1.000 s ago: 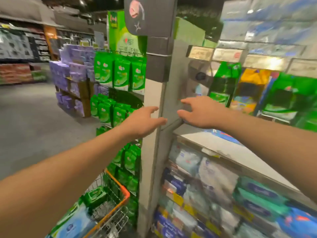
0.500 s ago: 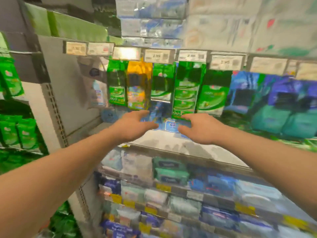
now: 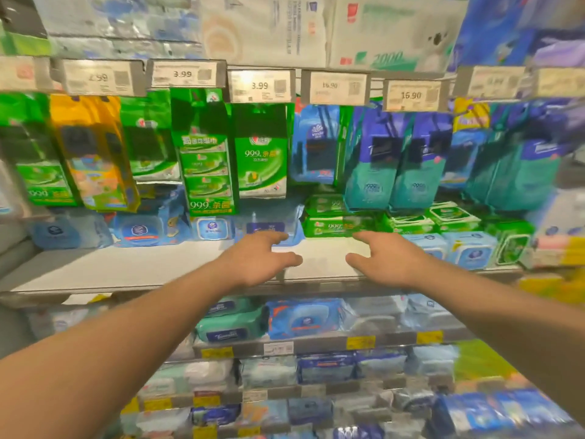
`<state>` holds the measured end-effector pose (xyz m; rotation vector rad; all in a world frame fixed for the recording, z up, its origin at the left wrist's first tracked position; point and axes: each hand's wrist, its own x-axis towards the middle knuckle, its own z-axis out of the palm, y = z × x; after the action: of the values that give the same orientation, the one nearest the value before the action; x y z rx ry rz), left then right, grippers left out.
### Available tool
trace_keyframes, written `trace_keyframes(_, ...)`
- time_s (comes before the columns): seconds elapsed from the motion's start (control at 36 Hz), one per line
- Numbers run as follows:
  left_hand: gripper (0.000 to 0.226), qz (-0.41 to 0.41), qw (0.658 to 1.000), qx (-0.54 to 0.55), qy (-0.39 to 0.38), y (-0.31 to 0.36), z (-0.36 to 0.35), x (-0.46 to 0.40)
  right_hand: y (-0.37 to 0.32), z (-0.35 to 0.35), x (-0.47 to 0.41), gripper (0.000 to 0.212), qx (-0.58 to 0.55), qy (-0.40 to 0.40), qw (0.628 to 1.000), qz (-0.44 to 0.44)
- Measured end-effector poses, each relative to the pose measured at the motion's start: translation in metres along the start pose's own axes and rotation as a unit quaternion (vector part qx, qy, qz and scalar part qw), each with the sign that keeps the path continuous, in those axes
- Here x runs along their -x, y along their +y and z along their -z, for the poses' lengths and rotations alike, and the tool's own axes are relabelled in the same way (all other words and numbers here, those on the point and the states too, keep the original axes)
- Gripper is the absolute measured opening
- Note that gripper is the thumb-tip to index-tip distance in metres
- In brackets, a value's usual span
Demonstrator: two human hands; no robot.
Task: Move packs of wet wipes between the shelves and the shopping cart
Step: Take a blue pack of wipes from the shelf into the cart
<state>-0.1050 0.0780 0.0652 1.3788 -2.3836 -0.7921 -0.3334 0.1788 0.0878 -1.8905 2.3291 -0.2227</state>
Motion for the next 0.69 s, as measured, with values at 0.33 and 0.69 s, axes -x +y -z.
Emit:
trace_keyframes(0.33,0.069,-0.127,0.988,0.002,-0.084,0.048,-0.059,-0.093,0.082,0.013,0.005,0.066,0.010,0.005,0.989,-0.146)
trace_keyframes(0.69,0.066,-0.186,0.977,-0.017,-0.107,0.100,-0.110,-0.145,0.158,0.009,-0.014,0.068,-0.003,0.032,0.988,-0.152)
